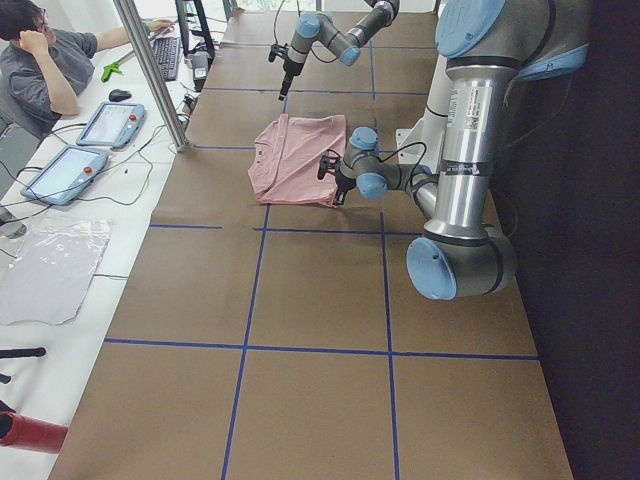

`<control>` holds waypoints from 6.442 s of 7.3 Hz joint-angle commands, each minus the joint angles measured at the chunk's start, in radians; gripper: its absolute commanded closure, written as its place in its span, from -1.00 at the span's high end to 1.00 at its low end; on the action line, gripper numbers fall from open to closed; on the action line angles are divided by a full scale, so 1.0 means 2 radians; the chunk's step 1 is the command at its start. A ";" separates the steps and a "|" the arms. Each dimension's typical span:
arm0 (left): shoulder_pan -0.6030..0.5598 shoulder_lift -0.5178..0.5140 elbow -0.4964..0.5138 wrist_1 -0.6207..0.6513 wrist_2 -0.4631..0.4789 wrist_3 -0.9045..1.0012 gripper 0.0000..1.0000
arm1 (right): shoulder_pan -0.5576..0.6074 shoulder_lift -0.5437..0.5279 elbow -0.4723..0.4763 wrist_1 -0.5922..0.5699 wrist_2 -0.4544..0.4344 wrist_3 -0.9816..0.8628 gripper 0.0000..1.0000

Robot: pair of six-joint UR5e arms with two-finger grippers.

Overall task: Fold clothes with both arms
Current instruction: 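Drag the shirt's side edge away from the robot with the left gripper, then move the right gripper over the shirt's edge beside the collar, then lower the right gripper and grasp the shirt edge beside the collar, then pull the shirt toward the robot with the right gripper, turning it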

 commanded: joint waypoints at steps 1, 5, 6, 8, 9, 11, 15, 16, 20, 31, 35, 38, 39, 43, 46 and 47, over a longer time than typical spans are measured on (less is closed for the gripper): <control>-0.097 -0.015 0.056 -0.006 -0.002 0.114 -1.00 | -0.001 0.000 -0.001 0.000 0.000 0.002 1.00; -0.240 -0.286 0.443 -0.106 -0.001 0.222 -1.00 | -0.001 0.001 -0.001 0.000 -0.002 0.002 1.00; -0.246 -0.338 0.534 -0.149 0.018 0.223 -1.00 | -0.001 0.001 -0.001 0.000 -0.002 0.002 1.00; -0.247 -0.330 0.544 -0.177 0.019 0.237 0.98 | -0.002 0.001 0.000 0.000 -0.002 0.002 1.00; -0.248 -0.311 0.527 -0.201 0.015 0.254 1.00 | -0.004 0.007 -0.001 -0.001 -0.002 0.008 1.00; -0.273 -0.298 0.504 -0.205 -0.072 0.276 1.00 | -0.027 0.055 -0.024 -0.002 -0.002 0.071 1.00; -0.273 -0.274 0.463 -0.205 -0.075 0.274 1.00 | -0.097 0.179 -0.151 -0.024 -0.064 0.142 0.40; -0.273 -0.274 0.463 -0.206 -0.075 0.273 1.00 | -0.107 0.209 -0.175 -0.055 -0.071 0.143 0.34; -0.272 -0.273 0.463 -0.212 -0.075 0.271 1.00 | -0.130 0.213 -0.195 -0.053 -0.086 0.167 0.18; -0.272 -0.273 0.463 -0.213 -0.075 0.271 1.00 | -0.153 0.211 -0.199 -0.051 -0.097 0.206 -0.17; -0.272 -0.273 0.463 -0.213 -0.075 0.271 1.00 | -0.153 0.211 -0.199 -0.051 -0.097 0.214 -0.52; -0.272 -0.272 0.456 -0.213 -0.075 0.271 1.00 | -0.154 0.212 -0.199 -0.051 -0.097 0.225 -0.98; -0.271 -0.261 0.439 -0.212 -0.075 0.270 1.00 | -0.153 0.212 -0.199 -0.051 -0.097 0.226 -1.00; -0.271 -0.251 0.423 -0.212 -0.075 0.269 1.00 | -0.153 0.144 -0.093 -0.057 -0.095 0.220 -1.00; -0.270 -0.251 0.423 -0.212 -0.075 0.269 1.00 | -0.242 -0.021 0.146 -0.107 -0.171 0.226 -1.00; -0.270 -0.251 0.423 -0.212 -0.075 0.269 1.00 | -0.282 -0.056 0.180 -0.123 -0.200 0.248 -1.00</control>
